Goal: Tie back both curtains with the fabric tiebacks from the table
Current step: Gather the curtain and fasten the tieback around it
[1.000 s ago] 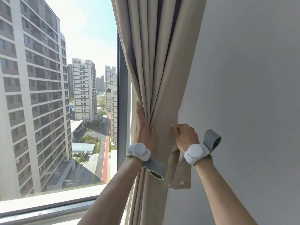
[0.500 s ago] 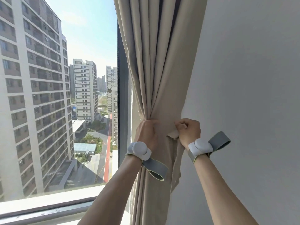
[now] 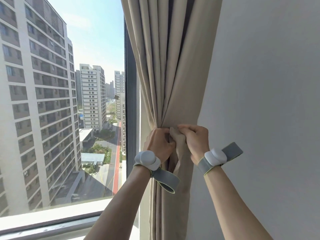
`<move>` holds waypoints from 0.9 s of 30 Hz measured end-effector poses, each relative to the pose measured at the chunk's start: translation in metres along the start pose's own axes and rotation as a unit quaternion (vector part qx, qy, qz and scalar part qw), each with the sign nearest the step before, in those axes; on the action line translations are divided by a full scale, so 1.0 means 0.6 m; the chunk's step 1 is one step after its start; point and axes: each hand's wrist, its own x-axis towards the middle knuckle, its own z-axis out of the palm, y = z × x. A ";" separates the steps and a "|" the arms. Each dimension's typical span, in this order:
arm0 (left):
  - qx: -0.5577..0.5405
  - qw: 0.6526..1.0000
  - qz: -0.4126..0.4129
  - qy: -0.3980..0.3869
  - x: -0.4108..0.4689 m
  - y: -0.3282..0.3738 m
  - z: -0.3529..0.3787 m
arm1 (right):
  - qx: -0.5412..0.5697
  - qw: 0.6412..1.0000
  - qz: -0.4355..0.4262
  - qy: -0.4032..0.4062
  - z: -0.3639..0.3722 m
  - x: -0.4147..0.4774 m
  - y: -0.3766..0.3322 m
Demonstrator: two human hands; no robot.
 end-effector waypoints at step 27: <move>-0.081 0.996 0.010 0.043 0.006 -0.012 -0.004 | 0.057 0.990 0.129 0.019 0.009 0.024 0.029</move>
